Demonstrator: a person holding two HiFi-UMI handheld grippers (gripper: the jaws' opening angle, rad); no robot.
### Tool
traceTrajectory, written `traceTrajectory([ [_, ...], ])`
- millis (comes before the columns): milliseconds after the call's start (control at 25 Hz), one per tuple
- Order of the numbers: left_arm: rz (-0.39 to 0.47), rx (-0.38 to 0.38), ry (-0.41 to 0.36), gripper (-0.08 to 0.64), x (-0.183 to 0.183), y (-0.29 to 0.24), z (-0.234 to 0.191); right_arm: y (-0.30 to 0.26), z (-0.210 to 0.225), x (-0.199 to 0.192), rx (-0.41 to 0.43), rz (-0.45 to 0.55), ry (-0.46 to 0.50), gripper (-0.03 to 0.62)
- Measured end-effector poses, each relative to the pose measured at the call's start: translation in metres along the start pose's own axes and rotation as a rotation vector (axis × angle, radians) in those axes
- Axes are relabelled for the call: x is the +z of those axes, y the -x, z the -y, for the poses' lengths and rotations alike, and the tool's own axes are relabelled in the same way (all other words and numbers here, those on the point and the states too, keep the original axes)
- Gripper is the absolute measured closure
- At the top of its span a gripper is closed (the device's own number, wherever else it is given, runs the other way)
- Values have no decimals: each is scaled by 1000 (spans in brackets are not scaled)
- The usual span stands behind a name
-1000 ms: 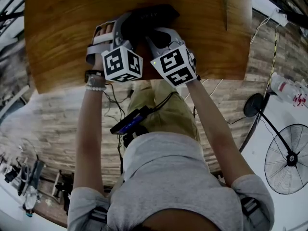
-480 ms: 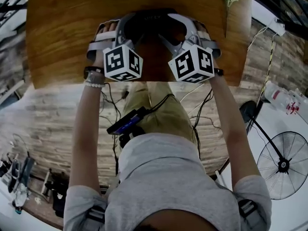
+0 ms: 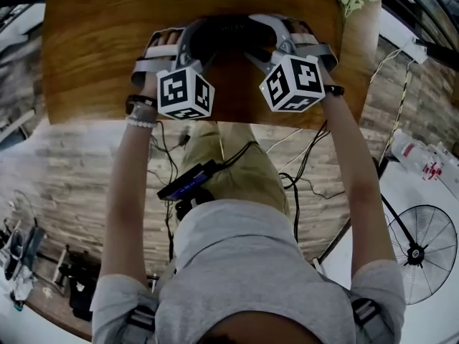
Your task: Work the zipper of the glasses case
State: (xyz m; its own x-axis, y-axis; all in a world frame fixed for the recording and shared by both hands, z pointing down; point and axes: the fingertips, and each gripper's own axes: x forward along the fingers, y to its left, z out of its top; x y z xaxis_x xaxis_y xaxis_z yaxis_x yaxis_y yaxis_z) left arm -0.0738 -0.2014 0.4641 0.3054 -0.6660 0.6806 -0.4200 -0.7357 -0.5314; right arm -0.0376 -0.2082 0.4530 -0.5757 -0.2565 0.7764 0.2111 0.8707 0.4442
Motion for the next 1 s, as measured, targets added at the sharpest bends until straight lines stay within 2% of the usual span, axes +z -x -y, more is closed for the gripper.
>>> traceTrajectory([
  [160,-2,8,33,272,-1,1,-1,-9,0,3,11,16,-15,322],
  [320,12,14,197,269,2,14,-8,-9,2,3,36,22,-40,327],
  [440,51,43,370,275,0,34,-18,-9,3,4,42,19,-65,328],
  [520,94,41,527,298,-3,46,-22,-11,4,4,44,19,-89,328],
  [640,170,-17,795,339,-2,53,-21,-12,8,6,60,23,-144,330],
  [720,190,-80,922,354,1,50,-15,-12,9,7,70,28,-176,330],
  [800,182,-138,979,364,6,43,-7,-12,10,8,77,34,-198,330],
  [1000,131,-231,1008,372,12,25,11,-11,11,9,80,45,-215,330],
])
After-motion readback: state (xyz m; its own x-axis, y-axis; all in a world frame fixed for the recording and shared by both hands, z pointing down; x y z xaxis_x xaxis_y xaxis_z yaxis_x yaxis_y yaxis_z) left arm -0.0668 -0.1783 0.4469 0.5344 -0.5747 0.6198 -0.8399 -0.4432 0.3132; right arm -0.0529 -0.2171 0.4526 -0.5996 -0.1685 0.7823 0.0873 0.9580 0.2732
